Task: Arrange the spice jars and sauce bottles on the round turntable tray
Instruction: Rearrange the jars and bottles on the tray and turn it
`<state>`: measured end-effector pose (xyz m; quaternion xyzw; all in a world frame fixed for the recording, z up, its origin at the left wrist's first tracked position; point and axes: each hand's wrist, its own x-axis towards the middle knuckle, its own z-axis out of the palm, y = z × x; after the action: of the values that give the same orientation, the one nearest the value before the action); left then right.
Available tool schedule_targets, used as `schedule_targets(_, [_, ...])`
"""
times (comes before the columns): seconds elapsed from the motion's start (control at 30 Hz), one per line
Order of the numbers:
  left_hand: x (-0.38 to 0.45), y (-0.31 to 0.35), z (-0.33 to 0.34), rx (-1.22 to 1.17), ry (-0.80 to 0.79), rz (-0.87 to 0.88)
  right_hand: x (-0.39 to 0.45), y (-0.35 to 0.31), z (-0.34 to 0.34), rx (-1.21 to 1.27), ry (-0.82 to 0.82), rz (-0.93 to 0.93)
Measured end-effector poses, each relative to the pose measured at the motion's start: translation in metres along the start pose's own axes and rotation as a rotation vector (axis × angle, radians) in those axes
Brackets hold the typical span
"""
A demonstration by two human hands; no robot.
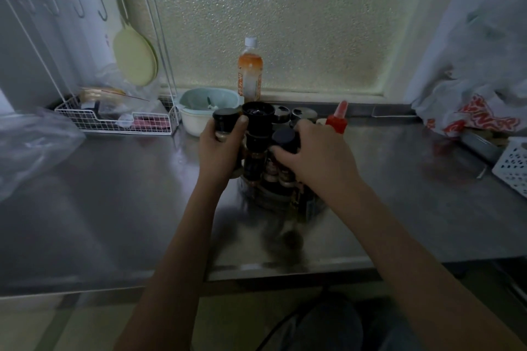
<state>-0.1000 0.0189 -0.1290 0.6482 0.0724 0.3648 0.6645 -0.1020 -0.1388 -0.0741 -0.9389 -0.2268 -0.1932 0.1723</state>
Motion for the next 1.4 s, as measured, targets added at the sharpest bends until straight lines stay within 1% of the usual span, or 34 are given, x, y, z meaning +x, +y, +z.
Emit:
schedule_targets(0.03, [-0.002, 0.001, 0.002, 0.024, 0.017, 0.029, -0.001, 0.003, 0.002, 0.002, 0.017, 0.039])
schedule_targets(0.1, [-0.007, 0.006, 0.007, 0.069, 0.02, 0.105, -0.004, 0.005, 0.01, -0.006, 0.002, 0.088])
schedule_targets(0.17, [-0.012, 0.012, 0.011, 0.06, 0.004, 0.173, -0.006, 0.007, 0.016, 0.019, -0.018, 0.118])
schedule_targets(0.3, [-0.022, 0.029, 0.026, -0.076, -0.088, 0.198, -0.009, 0.019, 0.014, 0.18, -0.004, 0.095])
schedule_targets(0.4, [-0.031, 0.032, 0.036, -0.064, -0.181, 0.237, -0.009, 0.026, 0.015, 0.205, -0.043, 0.099])
schedule_targets(0.47, [-0.035, 0.024, 0.039, 0.047, -0.241, 0.249, -0.011, 0.03, 0.016, 0.217, -0.004, 0.076])
schedule_targets(0.53, [-0.036, 0.015, 0.039, 0.209, -0.267, 0.28, -0.014, 0.035, 0.009, 0.274, 0.075, 0.059])
schedule_targets(0.63, [-0.042, 0.011, 0.04, 0.304, -0.28, 0.3, -0.02, 0.044, -0.011, 0.338, 0.197, 0.033])
schedule_targets(0.77, [-0.052, 0.01, 0.045, 0.498, -0.265, 0.474, -0.026, 0.052, -0.019, 0.392, 0.297, -0.055])
schedule_targets(0.83, [-0.057, 0.006, 0.046, 0.591, -0.296, 0.521, -0.024, 0.052, -0.013, 0.388, 0.287, -0.083])
schedule_targets(0.9, [-0.062, -0.004, 0.047, 0.679, -0.308, 0.546, -0.02, 0.054, -0.002, 0.263, 0.203, -0.098])
schedule_targets(0.97, [-0.064, -0.011, 0.046, 0.766, -0.276, 0.59, -0.019, 0.058, 0.012, 0.168, 0.138, -0.117])
schedule_targets(1.03, [-0.061, -0.014, 0.043, 0.856, -0.221, 0.703, -0.02, 0.06, 0.02, 0.187, 0.138, -0.151])
schedule_targets(1.07, [-0.058, -0.015, 0.041, 0.897, -0.19, 0.771, -0.021, 0.061, 0.022, 0.223, 0.15, -0.16])
schedule_targets(1.1, [-0.056, -0.015, 0.038, 0.925, -0.162, 0.803, -0.024, 0.06, 0.023, 0.27, 0.167, -0.153])
schedule_targets(1.13, [-0.054, -0.015, 0.035, 0.937, -0.139, 0.783, -0.029, 0.06, 0.024, 0.317, 0.188, -0.134])
schedule_targets(1.17, [-0.054, -0.015, 0.031, 0.924, -0.124, 0.709, -0.034, 0.06, 0.027, 0.345, 0.218, -0.107])
schedule_targets(1.2, [-0.054, -0.016, 0.028, 0.87, -0.122, 0.595, -0.041, 0.06, 0.03, 0.348, 0.258, -0.071])
schedule_targets(1.27, [-0.051, -0.024, 0.022, 0.675, -0.173, 0.333, -0.051, 0.062, 0.042, 0.378, 0.308, 0.045])
schedule_targets(1.33, [-0.044, -0.037, 0.018, 0.519, -0.22, 0.136, -0.056, 0.064, 0.053, 0.586, 0.247, 0.173])
schedule_targets(1.4, [-0.036, -0.04, 0.017, 0.497, -0.28, 0.023, -0.053, 0.067, 0.061, 0.848, 0.152, 0.232])
